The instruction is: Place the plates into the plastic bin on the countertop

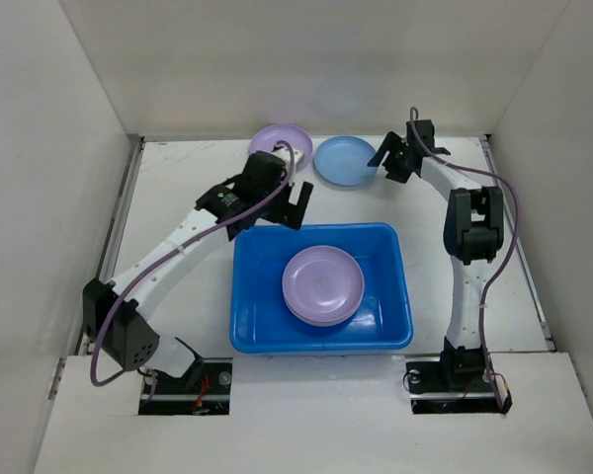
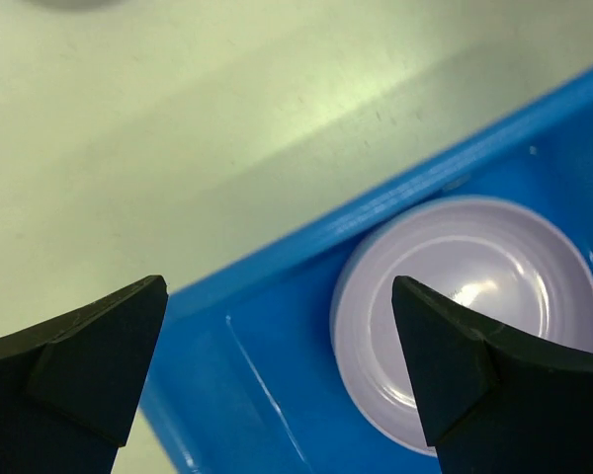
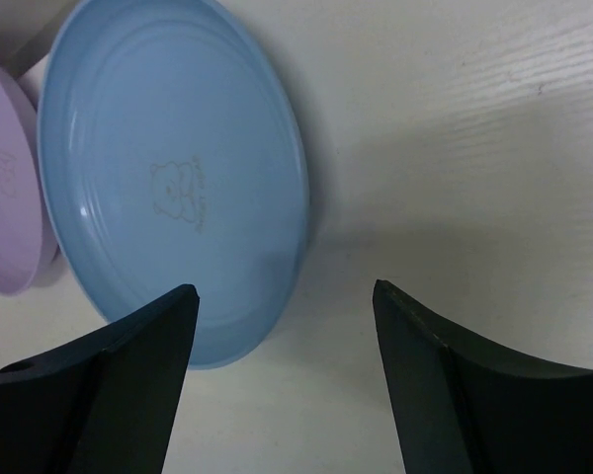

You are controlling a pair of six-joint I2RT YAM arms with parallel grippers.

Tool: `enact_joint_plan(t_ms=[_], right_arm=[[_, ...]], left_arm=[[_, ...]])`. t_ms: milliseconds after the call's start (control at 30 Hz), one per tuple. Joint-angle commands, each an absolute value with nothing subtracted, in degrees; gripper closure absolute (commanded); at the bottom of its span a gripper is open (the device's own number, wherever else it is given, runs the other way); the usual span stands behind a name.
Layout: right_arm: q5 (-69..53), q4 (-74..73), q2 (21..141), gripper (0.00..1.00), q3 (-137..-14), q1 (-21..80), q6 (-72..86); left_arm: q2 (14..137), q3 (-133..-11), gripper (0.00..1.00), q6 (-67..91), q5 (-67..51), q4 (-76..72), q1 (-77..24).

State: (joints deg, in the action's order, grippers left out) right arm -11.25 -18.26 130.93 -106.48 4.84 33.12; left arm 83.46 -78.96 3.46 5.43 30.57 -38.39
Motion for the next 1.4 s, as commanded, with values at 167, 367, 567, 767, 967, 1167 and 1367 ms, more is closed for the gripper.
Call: enact_joint_plan(t_ms=[167, 367, 567, 767, 967, 1167, 1367], right_arm=[[-13.53, -22.93, 135.43, 0.41, -114.69, 5.23, 36.30], [-14.06, -25.31, 138.42, 0.49, -117.77, 5.23, 37.53], [-13.97, -27.33, 140.18, 0.57, -119.35, 5.75, 38.14], [-13.97, -27.95, 141.94, 0.77, -121.46, 6.72, 39.02], [-13.28, -28.57, 141.51, 1.00, -122.35, 6.90, 39.20], [-11.34, -26.63, 134.31, 1.00, -117.00, 6.02, 38.15], [-9.49, -22.95, 122.71, 1.00, -107.86, 3.12, 36.39]], left_arm=[[76.73, -82.62, 0.00, 3.43, 7.12, 29.00, -29.67], [75.59, -81.30, 0.00, 3.52, 7.12, 29.79, -25.62], [74.01, -79.98, 0.00, 3.52, 7.12, 29.97, -23.51], [72.86, -78.31, 0.00, 3.34, 7.12, 30.15, -22.02], [72.07, -77.34, 0.00, 3.52, 7.12, 30.15, -20.70], [72.68, -77.34, 0.00, 4.04, 7.12, 29.27, -20.52], [74.53, -77.96, 0.00, 5.18, 8.26, 26.99, -19.99]])
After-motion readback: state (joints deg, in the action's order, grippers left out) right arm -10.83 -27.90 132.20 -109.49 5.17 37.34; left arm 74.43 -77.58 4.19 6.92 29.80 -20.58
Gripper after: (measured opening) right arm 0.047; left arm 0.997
